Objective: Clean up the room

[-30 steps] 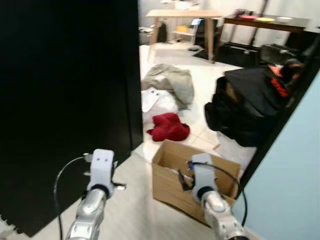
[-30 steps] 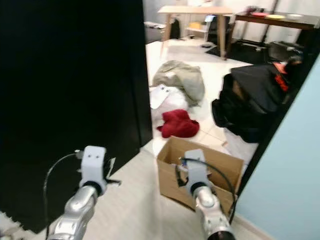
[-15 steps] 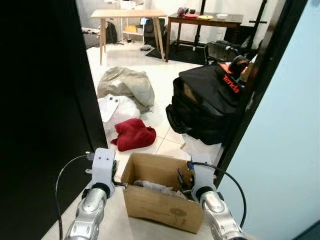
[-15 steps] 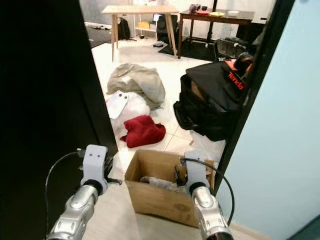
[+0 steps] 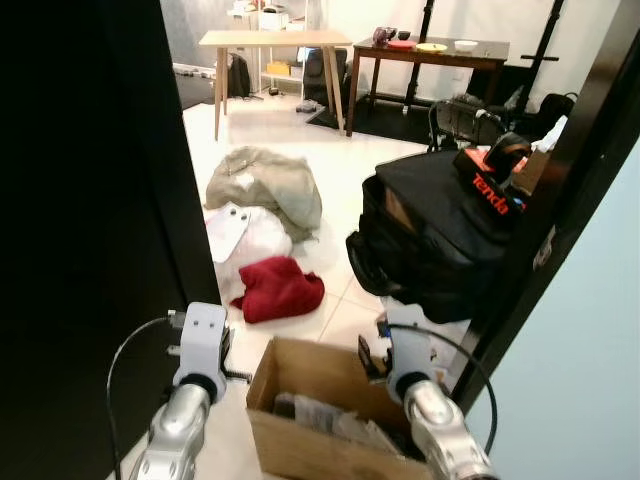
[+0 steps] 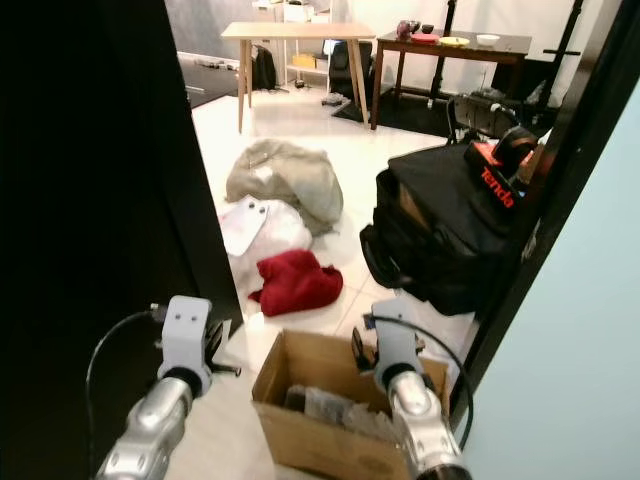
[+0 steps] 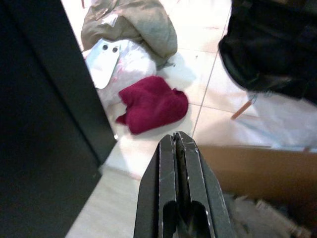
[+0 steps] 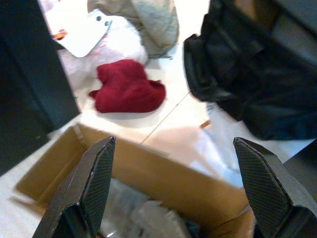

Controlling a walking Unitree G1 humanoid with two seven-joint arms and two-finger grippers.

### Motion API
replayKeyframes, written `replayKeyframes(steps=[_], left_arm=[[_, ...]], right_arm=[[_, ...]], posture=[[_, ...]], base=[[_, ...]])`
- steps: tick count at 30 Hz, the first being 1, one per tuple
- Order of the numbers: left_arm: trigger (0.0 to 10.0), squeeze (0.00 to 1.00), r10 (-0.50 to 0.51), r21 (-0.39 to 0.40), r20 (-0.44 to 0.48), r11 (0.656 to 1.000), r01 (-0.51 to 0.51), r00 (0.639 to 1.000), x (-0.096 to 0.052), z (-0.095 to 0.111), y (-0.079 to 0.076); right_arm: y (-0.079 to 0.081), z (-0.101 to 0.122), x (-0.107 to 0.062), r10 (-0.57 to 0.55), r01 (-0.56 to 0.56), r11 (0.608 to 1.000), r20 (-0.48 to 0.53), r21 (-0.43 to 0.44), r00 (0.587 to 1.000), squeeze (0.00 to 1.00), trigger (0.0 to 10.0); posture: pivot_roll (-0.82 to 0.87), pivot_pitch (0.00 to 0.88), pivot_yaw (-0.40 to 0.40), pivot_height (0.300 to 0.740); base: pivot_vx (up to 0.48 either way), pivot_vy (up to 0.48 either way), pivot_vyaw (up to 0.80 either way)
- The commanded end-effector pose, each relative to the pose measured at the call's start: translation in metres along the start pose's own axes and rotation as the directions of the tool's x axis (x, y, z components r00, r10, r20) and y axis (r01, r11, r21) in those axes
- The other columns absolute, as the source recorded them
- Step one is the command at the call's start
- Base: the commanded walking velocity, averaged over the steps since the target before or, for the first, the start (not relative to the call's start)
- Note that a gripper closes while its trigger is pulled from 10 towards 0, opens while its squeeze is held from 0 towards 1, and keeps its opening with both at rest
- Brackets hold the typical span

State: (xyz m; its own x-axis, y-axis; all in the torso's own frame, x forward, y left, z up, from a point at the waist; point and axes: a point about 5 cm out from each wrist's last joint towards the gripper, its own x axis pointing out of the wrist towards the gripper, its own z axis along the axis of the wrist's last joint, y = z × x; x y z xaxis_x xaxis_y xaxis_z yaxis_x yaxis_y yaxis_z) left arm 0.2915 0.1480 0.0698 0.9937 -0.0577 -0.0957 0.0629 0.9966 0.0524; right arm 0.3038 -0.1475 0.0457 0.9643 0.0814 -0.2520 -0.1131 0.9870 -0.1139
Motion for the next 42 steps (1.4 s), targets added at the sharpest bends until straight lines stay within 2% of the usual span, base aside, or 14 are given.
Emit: replayKeyframes(steps=[1, 5, 12, 27, 33, 37, 42], left_arm=[[10.0, 0.0, 0.015, 0.004, -0.002, 1.0, -0.015, 1.0, -0.0023, -0.002, 0.0043], [10.0, 0.0, 0.014, 0.002, -0.003, 1.0, -0.014, 1.0, -0.0023, -0.0022, 0.0043], [10.0, 0.0, 0.012, 0.001, -0.005, 1.0, -0.012, 1.0, -0.0032, -0.0028, 0.0053], [10.0, 0.0, -0.039, 0.028, -0.019, 0.999, 0.039, 0.999, -0.0022, -0.0032, -0.0002], [10.0, 0.0, -0.048, 0.039, -0.023, 0.998, 0.049, 0.999, -0.0021, -0.0028, -0.0009], [10.0, 0.0, -0.042, 0.003, -0.037, 0.999, 0.042, 0.998, -0.0021, -0.0044, -0.0003], [10.0, 0.0, -0.051, -0.005, -0.043, 0.999, 0.051, 0.998, -0.002, -0.0049, -0.0011]], right_arm=[[0.0016, -0.0013, -0.0004, 0.004, -0.004, 1.0, -0.01, 0.016, 1.0, 0.0, 10.0], [0.0023, -0.0019, -0.0008, 0.008, -0.008, 1.0, -0.013, 0.016, 1.0, 0.0, 10.0], [0.0027, -0.0021, -0.0015, 0.005, -0.005, 1.0, -0.011, 0.011, 1.0, 0.0, 10.0], [0.0015, -0.0022, -0.0012, -0.005, 0.005, 1.0, -0.017, 0.013, 1.0, 0.0, 10.0], [0.0016, -0.0019, -0.0008, -0.007, 0.007, 1.0, -0.018, 0.015, 1.0, 0.0, 10.0], [0.0017, -0.0022, -0.0007, -0.008, 0.009, 1.0, -0.021, 0.017, 1.0, 0.0, 10.0], [0.0014, -0.0024, -0.0006, -0.008, 0.008, 1.0, -0.023, 0.016, 1.0, 0.0, 10.0]], posture=[[-0.01, 0.018, -0.019, 0.74], [-0.01, 0.021, -0.018, 0.74], [0.0, 0.028, -0.021, 0.74], [0.0, 0.034, -0.021, 0.74], [0.0, 0.038, -0.021, 0.74], [0.0, 0.04, -0.02, 0.74], [0.0, 0.041, -0.021, 0.74]], base=[[0.356, 0.0, -0.8], [0.355, 0.0, -0.8], [0.343, 0.0, 0.0], [0.0, 0.0, 0.0], [0.0, -0.48, 0.0], [0.0, -0.12, 0.0], [0.0, 0.0, 0.0]])
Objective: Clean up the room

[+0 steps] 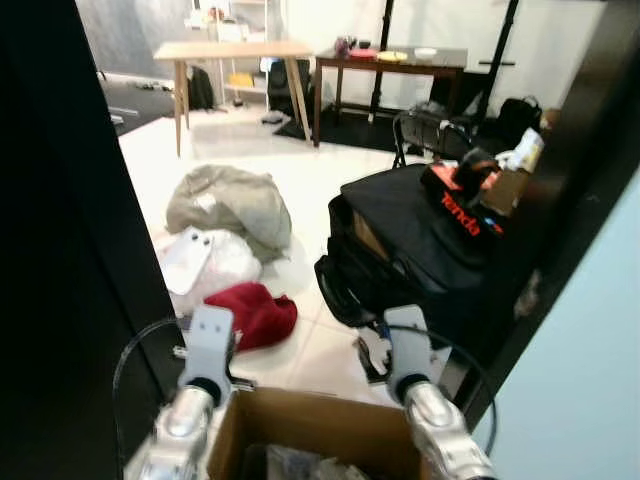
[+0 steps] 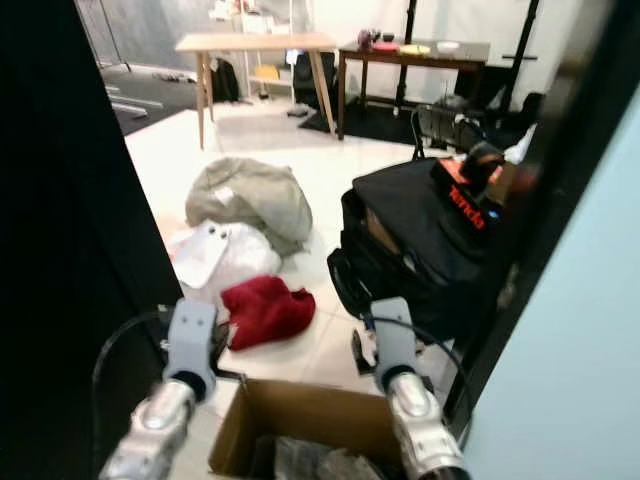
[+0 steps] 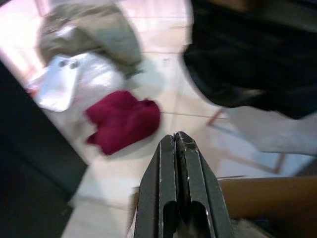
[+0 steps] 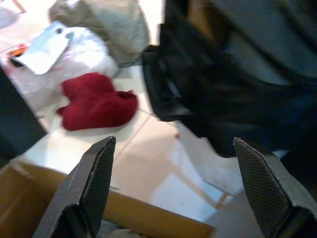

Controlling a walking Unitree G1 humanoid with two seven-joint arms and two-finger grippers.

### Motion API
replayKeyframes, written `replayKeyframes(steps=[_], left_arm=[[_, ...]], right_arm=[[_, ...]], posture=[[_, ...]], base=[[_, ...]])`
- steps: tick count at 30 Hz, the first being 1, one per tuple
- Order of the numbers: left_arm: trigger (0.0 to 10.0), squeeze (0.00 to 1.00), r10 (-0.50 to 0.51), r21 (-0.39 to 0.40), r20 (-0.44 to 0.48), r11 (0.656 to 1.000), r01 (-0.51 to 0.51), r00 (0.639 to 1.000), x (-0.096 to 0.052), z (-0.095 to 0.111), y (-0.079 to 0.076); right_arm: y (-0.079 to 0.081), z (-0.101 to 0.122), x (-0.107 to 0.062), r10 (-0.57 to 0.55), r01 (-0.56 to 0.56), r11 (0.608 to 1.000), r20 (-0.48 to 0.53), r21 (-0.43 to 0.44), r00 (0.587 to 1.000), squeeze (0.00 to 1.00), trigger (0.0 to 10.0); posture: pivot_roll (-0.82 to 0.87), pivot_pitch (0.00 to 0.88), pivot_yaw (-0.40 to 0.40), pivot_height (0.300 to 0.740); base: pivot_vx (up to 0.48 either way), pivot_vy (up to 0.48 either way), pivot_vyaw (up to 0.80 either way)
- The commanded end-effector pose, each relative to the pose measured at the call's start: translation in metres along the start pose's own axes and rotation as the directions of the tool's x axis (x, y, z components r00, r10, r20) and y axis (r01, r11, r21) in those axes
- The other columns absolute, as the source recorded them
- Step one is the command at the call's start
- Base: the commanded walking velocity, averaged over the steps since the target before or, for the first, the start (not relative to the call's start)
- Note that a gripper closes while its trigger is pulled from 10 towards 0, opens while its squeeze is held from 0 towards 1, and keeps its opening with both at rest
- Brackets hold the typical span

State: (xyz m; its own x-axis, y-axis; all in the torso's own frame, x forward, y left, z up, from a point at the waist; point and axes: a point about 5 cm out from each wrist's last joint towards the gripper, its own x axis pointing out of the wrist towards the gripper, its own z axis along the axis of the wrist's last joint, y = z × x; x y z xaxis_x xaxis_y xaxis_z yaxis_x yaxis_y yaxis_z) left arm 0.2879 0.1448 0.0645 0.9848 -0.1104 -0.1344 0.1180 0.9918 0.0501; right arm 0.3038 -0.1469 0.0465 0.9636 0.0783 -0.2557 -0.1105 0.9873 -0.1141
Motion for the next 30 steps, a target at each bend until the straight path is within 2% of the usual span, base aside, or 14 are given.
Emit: replayKeyframes(steps=[1, 12, 14, 16, 21, 23, 25, 26, 29, 30], left_arm=[[10.0, 0.0, 0.0, -0.01, -0.007, 1.0, 0.0, 1.0, 0.001, 0.001, 0.002], [10.0, 0.0, -0.018, -0.022, -0.013, 1.0, 0.018, 1.0, -0.001, 0.0, 0.002], [10.0, 0.0, -0.029, -0.002, -0.015, 1.0, 0.029, 0.999, -0.001, -0.001, 0.001], [10.0, 0.0, -0.074, 0.063, -0.032, 0.995, 0.076, 0.997, -0.002, -0.003, -0.002], [10.0, 0.0, -0.097, 0.092, -0.042, 0.991, 0.1, 0.994, -0.002, -0.005, -0.004], [10.0, 0.0, -0.097, 0.13, -0.045, 0.986, 0.102, 0.994, -0.002, -0.005, -0.002], [10.0, 0.0, -0.05, 0.146, -0.047, 0.988, 0.056, 0.998, -0.003, -0.006, 0.008], [10.0, 0.0, -0.05, 0.146, -0.047, 0.988, 0.056, 0.998, -0.003, -0.006, 0.008], [10.0, 0.0, 0.045, 0.116, -0.058, 0.992, -0.038, 0.997, -0.007, -0.009, 0.031], [10.0, 0.0, 0.045, 0.116, -0.058, 0.992, -0.038, 0.997, -0.007, -0.009, 0.031]], right_arm=[[0.001, -0.003, 0.0, -0.005, 0.005, 1.0, -0.02, 0.015, 1.0, 0.0, 10.0], [0.004, -0.004, 0.001, 0.02, -0.02, 1.0, -0.03, 0.007, 0.999, 0.0, 10.0], [0.005, -0.004, 0.001, 0.026, -0.025, 1.0, -0.037, 0.004, 0.999, 0.0, 10.0], [0.006, -0.006, 0.002, 0.042, -0.042, 0.999, -0.056, 0.007, 0.998, 0.0, 10.0], [0.009, -0.007, 0.003, 0.071, -0.071, 0.997, -0.074, -0.001, 0.995, 0.0, 10.0], [0.01, -0.008, 0.003, 0.081, -0.083, 0.997, -0.086, -0.011, 0.993, 0.0, 10.0], [0.008, -0.013, 0.003, 0.068, -0.075, 0.996, -0.122, -0.048, 0.99, 0.0, 10.0], [0.008, -0.013, 0.003, 0.068, -0.075, 0.996, -0.122, -0.048, 0.99, 0.0, 10.0], [-0.006, -0.011, 0.003, -0.02, 0.015, 0.999, -0.094, -0.051, 0.995, 0.0, 10.0], [-0.006, -0.011, 0.003, -0.02, 0.015, 0.999, -0.094, -0.051, 0.995, 0.0, 10.0]], posture=[[0.0, 0.042, -0.021, 0.74], [0.01, 0.041, -0.024, 0.74], [0.01, 0.043, -0.026, 0.74], [0.01, 0.041, -0.027, 0.74], [0.01, 0.042, -0.028, 0.74], [0.0, 0.042, -0.029, 0.74], [0.0, 0.043, -0.03, 0.74], [0.0, 0.043, -0.03, 0.74], [0.0, 0.046, -0.034, 0.74], [0.0, 0.046, -0.034, 0.74]], base=[[0.0, 0.0, 0.0], [0.0, 0.0, 0.0], [0.0, 0.0, 0.0], [0.0, 0.0, 0.0], [0.0, 0.0, 0.0], [0.0, 0.0, 0.0], [0.0, 0.0, 0.0], [0.0, 0.0, 0.0], [0.0, 0.0, 0.0], [0.0, 0.0, 0.0]])
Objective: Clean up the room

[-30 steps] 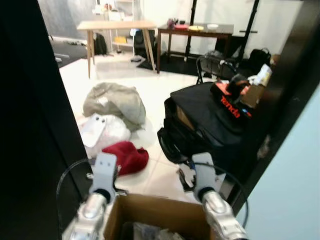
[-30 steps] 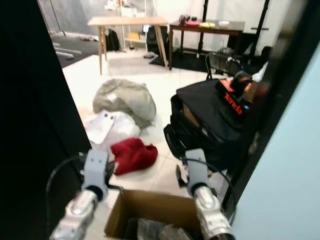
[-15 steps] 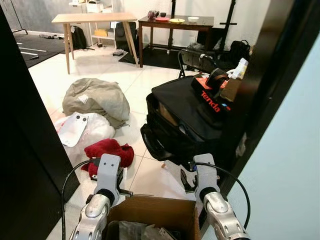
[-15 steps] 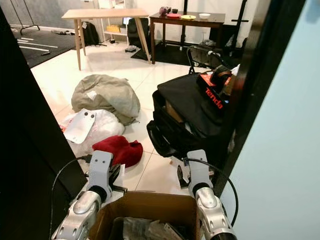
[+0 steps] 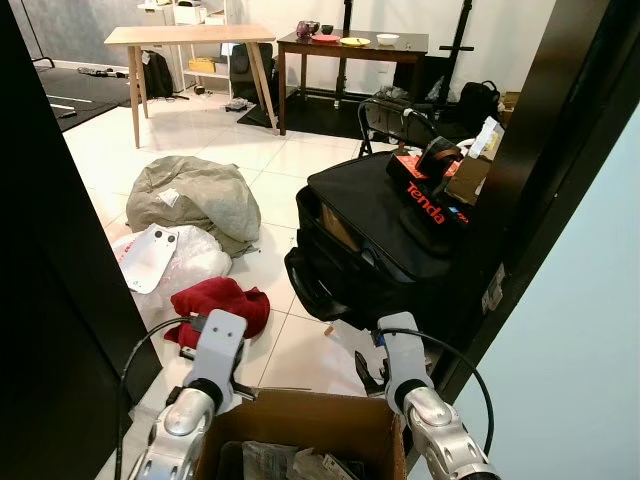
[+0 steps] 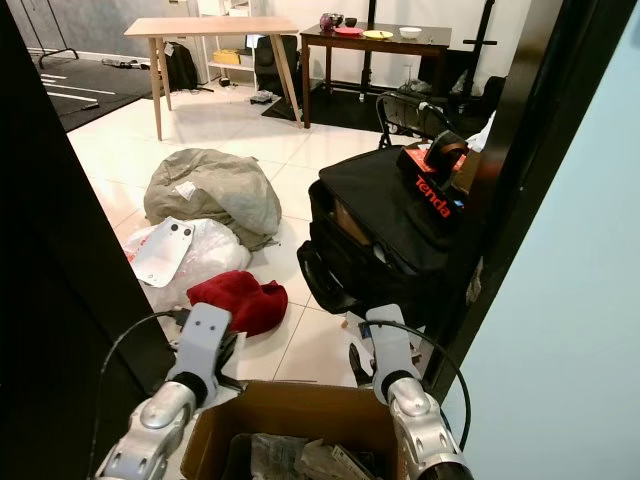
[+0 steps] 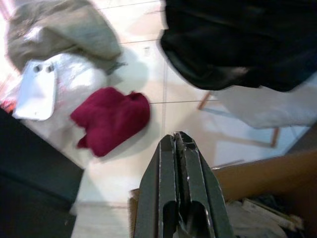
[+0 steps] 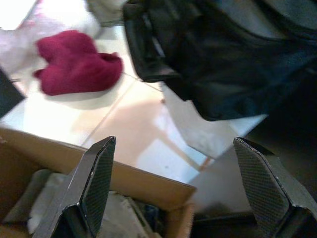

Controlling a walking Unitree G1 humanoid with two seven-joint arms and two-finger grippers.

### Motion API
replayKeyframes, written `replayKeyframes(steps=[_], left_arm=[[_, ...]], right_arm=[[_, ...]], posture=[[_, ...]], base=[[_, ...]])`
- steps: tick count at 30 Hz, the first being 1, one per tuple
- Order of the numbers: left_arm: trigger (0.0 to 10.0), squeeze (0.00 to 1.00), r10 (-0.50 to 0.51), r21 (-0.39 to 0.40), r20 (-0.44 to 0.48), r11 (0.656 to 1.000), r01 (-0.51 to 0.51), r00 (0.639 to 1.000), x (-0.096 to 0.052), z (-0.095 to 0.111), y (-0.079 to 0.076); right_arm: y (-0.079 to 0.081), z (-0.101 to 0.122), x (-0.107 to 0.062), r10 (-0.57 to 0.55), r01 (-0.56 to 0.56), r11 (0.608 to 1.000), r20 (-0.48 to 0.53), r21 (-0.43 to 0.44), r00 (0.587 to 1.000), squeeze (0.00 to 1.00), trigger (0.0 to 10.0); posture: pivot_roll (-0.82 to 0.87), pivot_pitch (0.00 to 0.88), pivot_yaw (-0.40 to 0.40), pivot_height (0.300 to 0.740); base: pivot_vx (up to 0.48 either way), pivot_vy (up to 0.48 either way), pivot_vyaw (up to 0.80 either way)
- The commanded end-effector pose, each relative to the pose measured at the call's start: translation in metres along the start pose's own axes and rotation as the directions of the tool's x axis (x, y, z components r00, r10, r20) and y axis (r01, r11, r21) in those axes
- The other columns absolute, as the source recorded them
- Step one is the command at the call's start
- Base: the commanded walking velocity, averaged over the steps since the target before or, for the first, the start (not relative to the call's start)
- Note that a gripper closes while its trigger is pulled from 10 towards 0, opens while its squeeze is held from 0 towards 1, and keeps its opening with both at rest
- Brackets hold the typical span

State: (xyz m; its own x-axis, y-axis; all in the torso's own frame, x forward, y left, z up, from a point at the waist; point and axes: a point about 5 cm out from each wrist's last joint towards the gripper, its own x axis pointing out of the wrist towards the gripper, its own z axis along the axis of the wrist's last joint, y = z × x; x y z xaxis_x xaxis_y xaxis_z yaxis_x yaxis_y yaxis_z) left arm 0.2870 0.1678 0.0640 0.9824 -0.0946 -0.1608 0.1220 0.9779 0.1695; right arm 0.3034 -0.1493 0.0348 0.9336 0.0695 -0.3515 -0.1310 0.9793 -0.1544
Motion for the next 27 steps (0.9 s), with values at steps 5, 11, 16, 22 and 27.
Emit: replayKeyframes(steps=[5, 11, 16, 22, 27], left_arm=[[10.0, 0.0, 0.082, 0.001, -0.051, 0.997, -0.082, 0.995, -0.011, -0.015, 0.024], [10.0, 0.0, 0.049, -0.087, -0.052, 0.995, -0.053, 0.997, -0.014, -0.018, 0.021], [10.0, 0.0, -0.189, 0.0, -0.015, 0.982, 0.189, 0.982, -0.018, -0.016, -0.003], [10.0, 0.0, -0.222, 0.097, -0.051, 0.969, 0.226, 0.974, -0.021, -0.022, 0.006], [10.0, 0.0, -0.307, 0.136, -0.075, 0.939, 0.315, 0.949, -0.027, -0.027, 0.008]], right_arm=[[-0.023, 0.003, 0.001, -0.115, 0.115, 0.993, 0.023, -0.009, 0.993, 0.0, 10.0], [-0.022, -0.006, 0.0, -0.079, 0.079, 0.997, -0.041, -0.007, 0.996, 0.0, 10.0], [0.002, -0.026, -0.004, 0.108, -0.123, 0.989, -0.163, -0.081, 0.981, 0.0, 10.0], [0.004, -0.031, -0.005, 0.121, -0.137, 0.988, -0.19, -0.07, 0.974, 0.0, 10.0], [0.01, -0.037, -0.008, 0.186, -0.202, 0.978, -0.236, -0.045, 0.954, 0.0, 10.0]], posture=[[0.0, 0.046, -0.037, 0.74], [0.0, 0.046, -0.039, 0.74], [0.0, 0.045, -0.038, 0.74], [0.0, 0.046, -0.038, 0.74], [0.01, 0.043, -0.04, 0.74]], base=[[0.0, 0.0, 0.0], [0.0, 0.0, 0.0], [0.0, 0.0, 0.0], [0.0, 0.0, 0.0], [0.0, 0.0, 0.0]])
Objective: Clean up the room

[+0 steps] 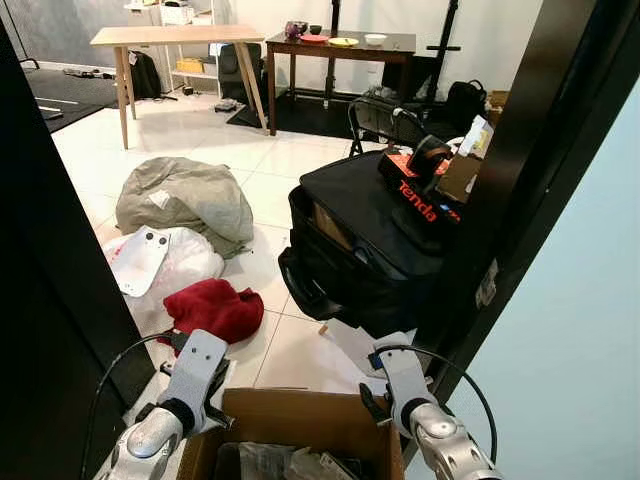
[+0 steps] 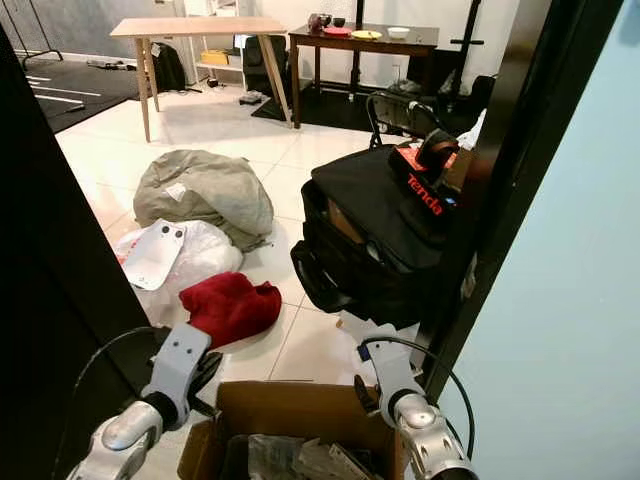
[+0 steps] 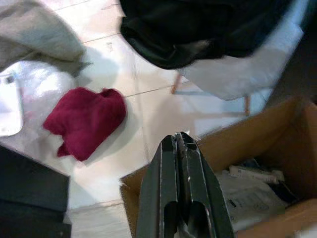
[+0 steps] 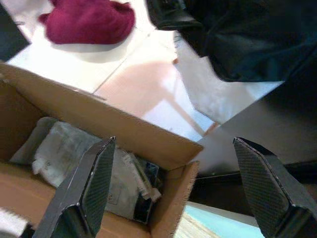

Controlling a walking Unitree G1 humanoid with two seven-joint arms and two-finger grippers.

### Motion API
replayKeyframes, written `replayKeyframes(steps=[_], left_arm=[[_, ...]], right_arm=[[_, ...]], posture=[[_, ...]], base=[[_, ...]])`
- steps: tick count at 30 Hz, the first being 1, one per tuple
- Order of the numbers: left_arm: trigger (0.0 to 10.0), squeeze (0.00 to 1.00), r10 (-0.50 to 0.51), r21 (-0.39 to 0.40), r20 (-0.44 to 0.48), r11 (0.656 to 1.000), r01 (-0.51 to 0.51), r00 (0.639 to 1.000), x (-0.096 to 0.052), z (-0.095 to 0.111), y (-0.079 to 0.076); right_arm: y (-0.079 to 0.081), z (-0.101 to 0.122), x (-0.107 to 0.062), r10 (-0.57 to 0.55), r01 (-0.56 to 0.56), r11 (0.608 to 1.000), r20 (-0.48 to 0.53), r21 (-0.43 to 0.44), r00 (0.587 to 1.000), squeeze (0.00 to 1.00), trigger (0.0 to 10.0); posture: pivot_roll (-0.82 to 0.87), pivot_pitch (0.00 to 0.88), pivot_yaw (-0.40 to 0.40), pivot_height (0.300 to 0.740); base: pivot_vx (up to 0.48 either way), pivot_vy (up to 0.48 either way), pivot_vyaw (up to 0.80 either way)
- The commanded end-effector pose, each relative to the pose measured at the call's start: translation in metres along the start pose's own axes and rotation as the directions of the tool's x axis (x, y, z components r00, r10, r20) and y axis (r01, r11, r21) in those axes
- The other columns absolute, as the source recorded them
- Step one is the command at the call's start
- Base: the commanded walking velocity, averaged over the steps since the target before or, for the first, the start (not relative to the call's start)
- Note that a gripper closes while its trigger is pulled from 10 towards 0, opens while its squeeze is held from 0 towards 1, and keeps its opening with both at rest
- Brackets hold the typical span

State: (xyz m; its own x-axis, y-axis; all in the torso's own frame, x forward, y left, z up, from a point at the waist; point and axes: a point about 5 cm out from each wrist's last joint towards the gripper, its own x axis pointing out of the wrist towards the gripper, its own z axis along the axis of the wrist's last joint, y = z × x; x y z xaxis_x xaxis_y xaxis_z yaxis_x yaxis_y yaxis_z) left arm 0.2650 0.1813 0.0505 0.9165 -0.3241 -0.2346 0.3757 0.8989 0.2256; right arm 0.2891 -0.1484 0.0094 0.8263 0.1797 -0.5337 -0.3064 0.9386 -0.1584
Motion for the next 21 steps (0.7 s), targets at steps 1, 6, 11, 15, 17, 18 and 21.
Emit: replayKeyframes(steps=[1, 6, 11, 15, 17, 18, 21], left_arm=[[10.0, 0.0, -0.089, 0.046, -0.034, 0.995, 0.091, 0.995, -0.007, -0.009, -0.004], [10.0, 0.0, -0.198, 0.099, -0.024, 0.975, 0.199, 0.98, -0.011, -0.011, -0.02], [10.0, 0.0, -0.237, 0.093, -0.028, 0.967, 0.239, 0.971, -0.011, -0.014, -0.031], [10.0, 0.0, -0.247, 0.072, -0.01, 0.966, 0.248, 0.969, -0.01, -0.012, -0.035], [10.0, 0.0, -0.244, 0.071, -0.015, 0.967, 0.244, 0.97, -0.009, -0.013, -0.036], [10.0, 0.0, -0.244, 0.071, -0.015, 0.967, 0.244, 0.97, -0.009, -0.013, -0.036], [10.0, 0.0, -0.153, 0.105, -0.107, 0.981, 0.164, 0.982, -0.006, -0.023, -0.027]], right_arm=[[0.006, -0.011, -0.001, 0.056, -0.055, 0.998, -0.064, 0.017, 0.996, 0.0, 10.0], [0.012, -0.023, -0.002, 0.105, -0.113, 0.993, -0.146, -0.045, 0.984, 0.0, 10.0], [0.023, -0.026, -0.006, 0.22, -0.227, 0.974, -0.152, -0.027, 0.963, 0.0, 10.0], [0.03, -0.025, -0.009, 0.304, -0.311, 0.95, -0.147, -0.026, 0.941, 0.0, 10.0], [0.031, -0.026, -0.011, 0.325, -0.333, 0.942, -0.148, -0.036, 0.934, 0.0, 10.0], [0.031, -0.026, -0.011, 0.325, -0.333, 0.942, -0.148, -0.036, 0.934, 0.0, 10.0], [0.015, -0.024, -0.005, 0.141, -0.157, 0.982, -0.148, -0.104, 0.979, 0.0, 10.0]], posture=[[0.01, 0.043, -0.04, 0.74], [0.01, 0.042, -0.041, 0.74], [0.0, 0.036, -0.037, 0.74], [0.0, 0.034, -0.037, 0.74], [0.0, 0.031, -0.036, 0.74], [0.0, 0.031, -0.036, 0.74], [0.0, 0.029, -0.038, 0.74]], base=[[0.0, 0.0, 0.0], [0.0, 0.0, 0.0], [0.0, 0.0, 0.0], [0.0, 0.0, 0.0], [0.0, 0.0, 0.0], [0.0, 0.0, 0.0], [0.0, 0.0, 0.0]])
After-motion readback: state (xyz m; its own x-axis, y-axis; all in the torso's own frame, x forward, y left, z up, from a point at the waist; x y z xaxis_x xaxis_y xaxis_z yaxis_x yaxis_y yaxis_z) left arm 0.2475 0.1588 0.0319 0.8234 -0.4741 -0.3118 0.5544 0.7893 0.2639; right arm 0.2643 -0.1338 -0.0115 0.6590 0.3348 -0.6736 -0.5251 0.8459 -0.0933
